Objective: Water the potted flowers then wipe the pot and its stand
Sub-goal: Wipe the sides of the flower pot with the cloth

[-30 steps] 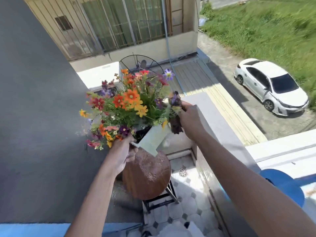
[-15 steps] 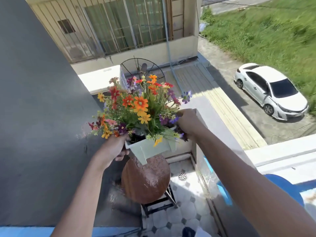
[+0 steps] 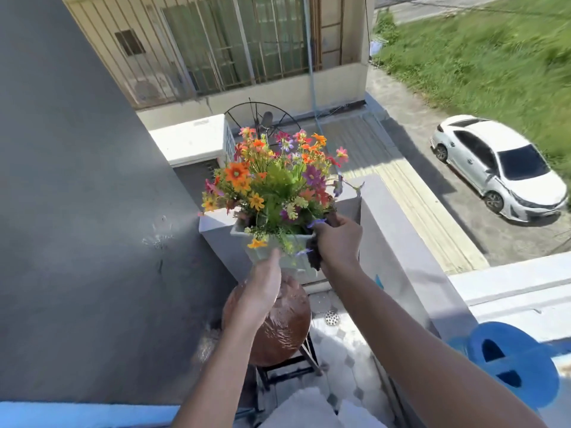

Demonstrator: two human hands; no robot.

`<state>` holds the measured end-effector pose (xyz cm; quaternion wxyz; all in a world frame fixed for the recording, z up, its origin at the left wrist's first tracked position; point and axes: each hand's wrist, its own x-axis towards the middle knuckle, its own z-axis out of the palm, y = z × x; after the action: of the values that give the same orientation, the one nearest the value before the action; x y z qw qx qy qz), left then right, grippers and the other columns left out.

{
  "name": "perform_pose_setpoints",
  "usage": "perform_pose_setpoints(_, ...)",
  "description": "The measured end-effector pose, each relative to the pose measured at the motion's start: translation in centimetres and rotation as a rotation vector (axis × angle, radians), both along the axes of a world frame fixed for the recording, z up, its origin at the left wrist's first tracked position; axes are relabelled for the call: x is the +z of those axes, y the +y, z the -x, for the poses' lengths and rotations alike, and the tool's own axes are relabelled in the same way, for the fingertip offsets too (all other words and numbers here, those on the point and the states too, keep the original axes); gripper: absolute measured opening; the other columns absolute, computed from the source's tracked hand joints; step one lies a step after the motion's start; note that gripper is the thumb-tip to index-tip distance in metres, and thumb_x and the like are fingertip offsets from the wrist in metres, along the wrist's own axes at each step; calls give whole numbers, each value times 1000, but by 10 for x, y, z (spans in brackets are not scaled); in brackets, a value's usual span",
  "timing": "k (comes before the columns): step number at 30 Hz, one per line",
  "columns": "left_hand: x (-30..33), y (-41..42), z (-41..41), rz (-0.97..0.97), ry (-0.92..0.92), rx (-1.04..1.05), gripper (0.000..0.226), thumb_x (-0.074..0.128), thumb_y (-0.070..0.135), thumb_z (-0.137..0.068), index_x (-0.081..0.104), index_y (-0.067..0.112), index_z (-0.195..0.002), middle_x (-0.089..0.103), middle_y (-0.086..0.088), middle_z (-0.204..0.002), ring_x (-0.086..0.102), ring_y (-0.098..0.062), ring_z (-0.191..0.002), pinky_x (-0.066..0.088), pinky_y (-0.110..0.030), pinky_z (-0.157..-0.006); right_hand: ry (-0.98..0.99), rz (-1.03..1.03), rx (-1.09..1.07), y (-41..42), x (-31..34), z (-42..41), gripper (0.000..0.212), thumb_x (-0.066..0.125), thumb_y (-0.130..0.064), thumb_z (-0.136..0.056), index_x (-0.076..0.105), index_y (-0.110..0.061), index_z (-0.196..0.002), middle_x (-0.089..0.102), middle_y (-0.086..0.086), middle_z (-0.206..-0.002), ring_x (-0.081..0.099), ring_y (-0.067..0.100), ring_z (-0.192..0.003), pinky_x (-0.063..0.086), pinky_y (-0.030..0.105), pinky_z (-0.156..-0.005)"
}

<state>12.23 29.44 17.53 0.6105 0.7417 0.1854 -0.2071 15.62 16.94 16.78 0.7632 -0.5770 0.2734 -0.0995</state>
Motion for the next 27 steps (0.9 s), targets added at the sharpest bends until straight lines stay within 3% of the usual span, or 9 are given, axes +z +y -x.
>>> perform_pose_setpoints(2,-2,-13,1,69,-50,44,45,27,41,-101,60,14,-85,56,-9,-58,30,-8,-29,24,-16,-35,-23,47,15,10,-5,4,14,63,4,-68,50,11,-67,40,9,-60,43,20,-50,35,28,-43)
perform_pose_setpoints(4,-5,-14,-6,127,-50,123,44,32,39,-100,61,14,-79,50,-9,-57,26,-8,-27,21,-14,-34,-55,156,36,19,-8,9,14,66,-7,-60,58,3,-64,47,4,-56,47,18,-50,37,34,-44)
perform_pose_setpoints(6,-8,-14,-7,107,-57,162,40,37,35,-96,63,11,-78,54,-8,-56,35,-9,-28,24,-14,-33,-95,230,68,26,-9,14,16,69,-13,-59,59,-1,-63,50,1,-54,57,19,-50,44,37,-44)
perform_pose_setpoints(8,-12,-10,-9,97,-42,206,33,39,33,-89,63,12,-78,61,-7,-59,48,-15,-39,28,-15,-33,-134,303,96,30,-7,21,14,73,-12,-66,63,-3,-66,55,6,-54,50,11,-53,40,29,-49)
perform_pose_setpoints(14,1,9,-4,175,5,208,29,35,19,-96,55,13,-76,48,-3,-57,34,-15,-45,21,-17,-35,-289,398,275,34,0,41,15,59,-12,-90,70,-17,-98,72,-1,-93,65,13,-90,50,30,-80)
perform_pose_setpoints(19,10,17,-1,344,24,198,35,32,15,-99,47,14,-67,47,-4,-50,26,-6,-34,12,-19,-38,-445,599,321,17,5,18,27,53,-4,-89,66,-9,-113,63,6,-100,60,22,-93,48,33,-81)
perform_pose_setpoints(23,18,24,1,456,23,175,28,35,10,-97,44,15,-71,50,-4,-54,27,-5,-34,15,-17,-36,-321,656,240,0,-13,-21,37,55,-10,-90,60,-12,-127,60,7,-117,58,22,-110,47,34,-98)
perform_pose_setpoints(25,21,23,1,501,3,196,27,37,9,-96,44,16,-70,50,-5,-56,28,-4,-35,15,-16,-36,-227,610,237,-1,-27,-25,34,54,-22,-89,59,-20,-122,62,10,-112,61,23,-105,49,39,-92)
perform_pose_setpoints(27,23,23,0,505,-31,224,30,37,9,-96,44,17,-68,49,-8,-60,28,-4,-34,15,-15,-36,-217,609,236,2,-34,-13,27,55,-12,-88,60,-12,-114,62,13,-102,60,25,-94,47,35,-80)
